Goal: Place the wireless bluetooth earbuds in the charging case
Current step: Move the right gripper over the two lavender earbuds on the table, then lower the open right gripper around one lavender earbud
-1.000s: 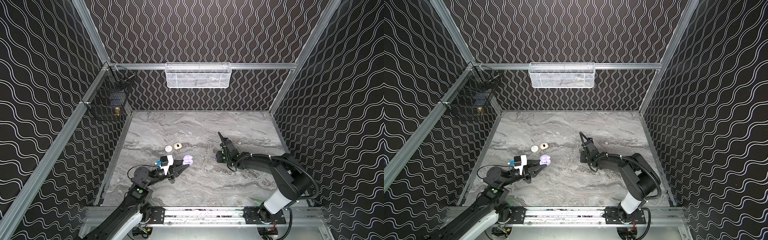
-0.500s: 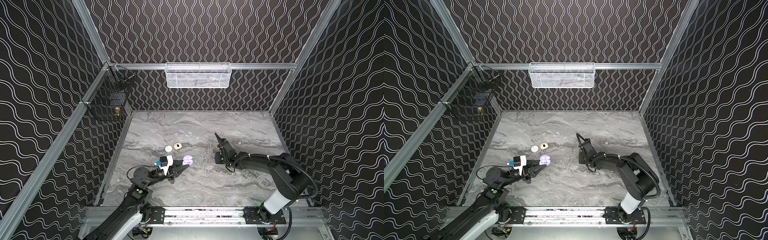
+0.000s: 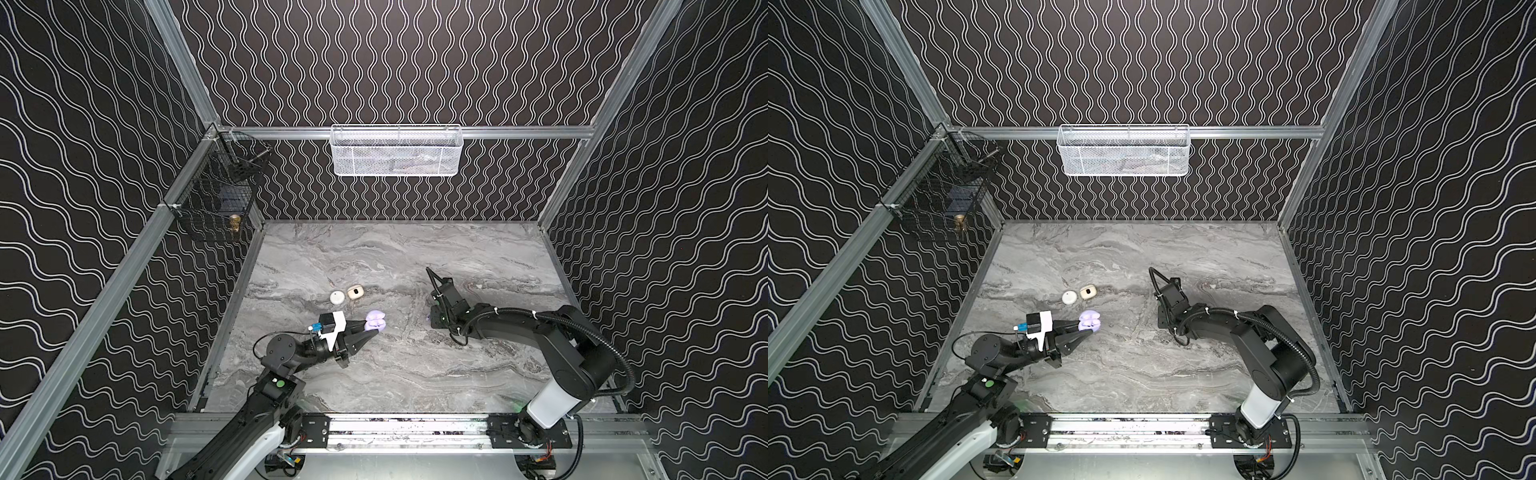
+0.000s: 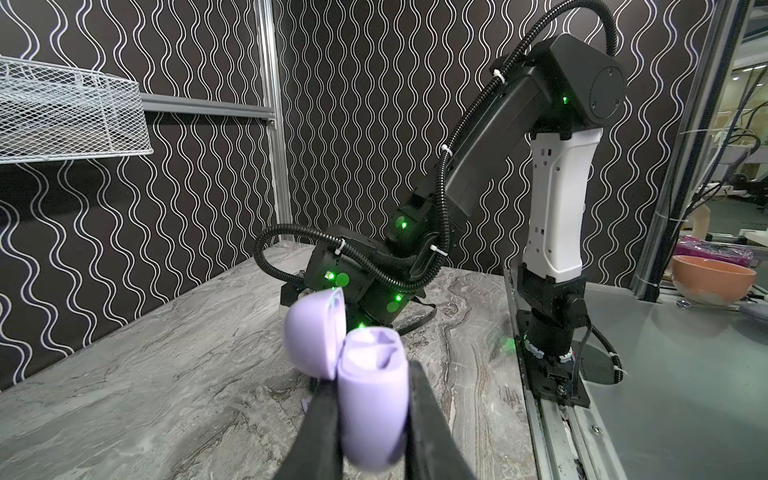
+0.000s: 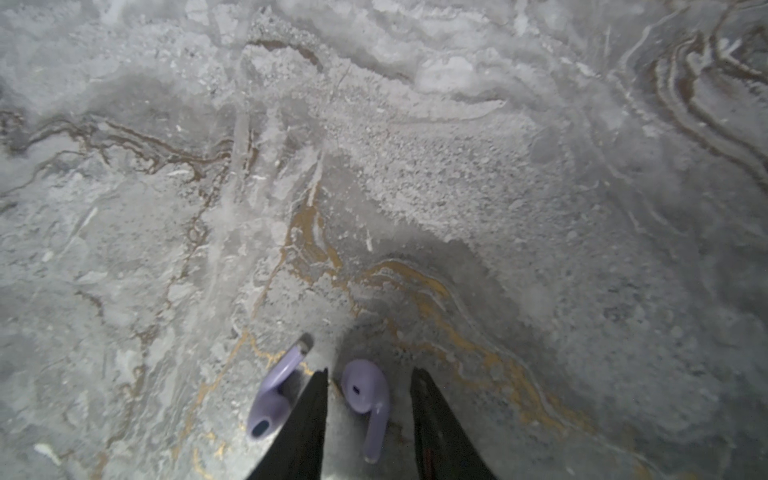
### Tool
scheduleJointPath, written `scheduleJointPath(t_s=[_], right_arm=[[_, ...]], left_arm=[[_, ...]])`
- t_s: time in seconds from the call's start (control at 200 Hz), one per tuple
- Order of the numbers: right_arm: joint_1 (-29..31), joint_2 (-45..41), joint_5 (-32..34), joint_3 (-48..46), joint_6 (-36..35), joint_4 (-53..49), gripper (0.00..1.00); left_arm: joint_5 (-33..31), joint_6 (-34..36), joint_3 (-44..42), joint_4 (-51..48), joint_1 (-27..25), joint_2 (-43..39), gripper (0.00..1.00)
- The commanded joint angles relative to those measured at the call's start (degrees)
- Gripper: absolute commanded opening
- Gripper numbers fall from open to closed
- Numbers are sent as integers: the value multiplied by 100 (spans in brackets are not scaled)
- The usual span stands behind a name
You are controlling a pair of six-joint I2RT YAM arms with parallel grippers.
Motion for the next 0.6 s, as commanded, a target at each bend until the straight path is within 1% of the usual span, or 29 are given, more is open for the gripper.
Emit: scheduleJointPath(t_s=[0.0, 0.395, 0.591], right_arm=[[9, 70, 86, 82, 90, -89, 37], [23, 163, 141, 87, 97, -92, 34], [80, 260, 186, 169, 90, -134, 28]], left_arm=[[79, 18, 41, 84, -2, -14, 0], [79, 28, 42, 85, -2, 4, 0], [71, 35, 51, 89, 2, 7, 0]])
